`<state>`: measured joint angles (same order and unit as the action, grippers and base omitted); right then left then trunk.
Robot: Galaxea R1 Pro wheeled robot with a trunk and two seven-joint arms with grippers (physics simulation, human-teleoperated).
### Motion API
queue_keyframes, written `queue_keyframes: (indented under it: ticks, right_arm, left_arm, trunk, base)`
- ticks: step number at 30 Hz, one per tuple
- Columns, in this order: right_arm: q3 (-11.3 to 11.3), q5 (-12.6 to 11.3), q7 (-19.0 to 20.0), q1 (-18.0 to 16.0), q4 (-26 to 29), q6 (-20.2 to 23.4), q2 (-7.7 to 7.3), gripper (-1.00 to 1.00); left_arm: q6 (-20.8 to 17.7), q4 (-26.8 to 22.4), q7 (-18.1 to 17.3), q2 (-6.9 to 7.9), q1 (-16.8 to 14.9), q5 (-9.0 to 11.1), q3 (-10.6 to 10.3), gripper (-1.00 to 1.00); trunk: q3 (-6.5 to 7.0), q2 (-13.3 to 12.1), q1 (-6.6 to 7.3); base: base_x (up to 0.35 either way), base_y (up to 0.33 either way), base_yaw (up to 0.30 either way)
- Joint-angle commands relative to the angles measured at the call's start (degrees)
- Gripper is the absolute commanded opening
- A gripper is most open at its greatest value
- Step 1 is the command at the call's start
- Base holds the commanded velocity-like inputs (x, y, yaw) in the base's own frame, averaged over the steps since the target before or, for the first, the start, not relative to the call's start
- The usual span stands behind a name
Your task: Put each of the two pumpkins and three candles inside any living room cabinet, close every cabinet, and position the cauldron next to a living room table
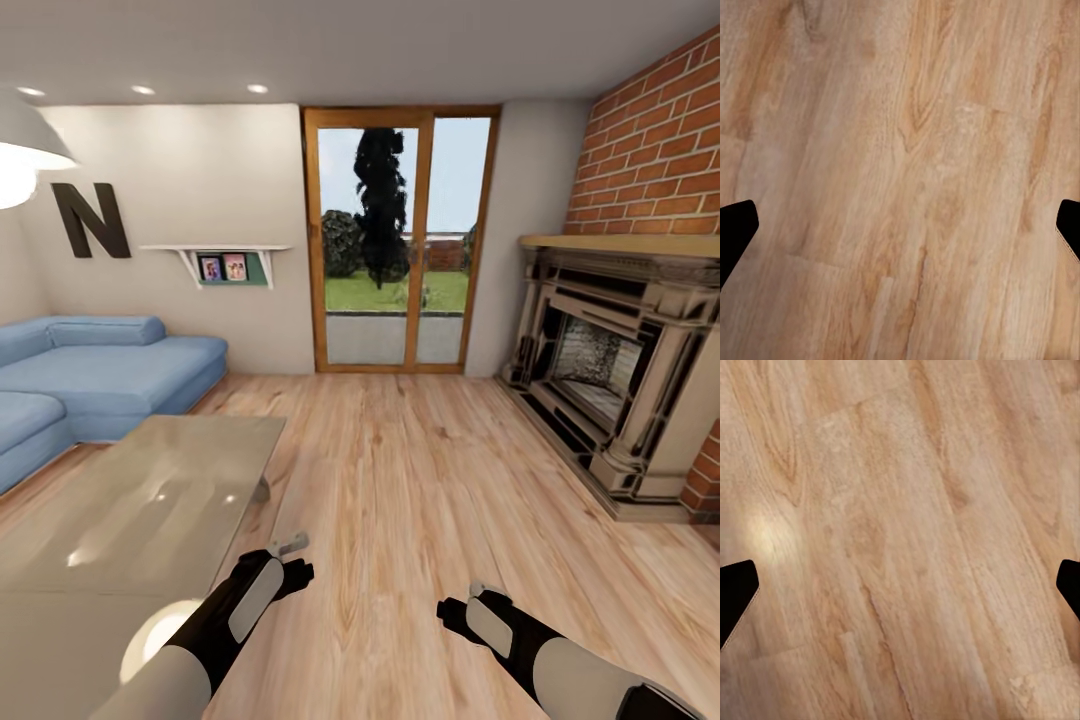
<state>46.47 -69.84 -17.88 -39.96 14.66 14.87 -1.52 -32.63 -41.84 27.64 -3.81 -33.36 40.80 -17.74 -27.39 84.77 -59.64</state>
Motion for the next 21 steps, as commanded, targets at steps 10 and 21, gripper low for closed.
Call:
queue_keyframes:
  ticks: [10, 21]
  right_arm:
    - [0.37, -0.30, -0.41, -0.03, 0.19, 0.25, -0.07, 1.00]
    - [0.32, -0.30, -0.34, -0.03, 0.19, 0.24, -0.07, 1.00]
  left_arm:
    - [-0.03, -0.08, 0.57, 0.07, -0.04, 0.60, -0.19, 1.00]
    - [-0.04, -0.08, 0.57, 0.03, -0.04, 0.60, -0.19, 1.00]
  trunk:
    - [-0.07, 0.03, -0.03]
    - [-0.07, 0.03, -0.03]
  base:
    - [0.341, 0.000, 0.000]
    - [0.342, 0.000, -0.004]
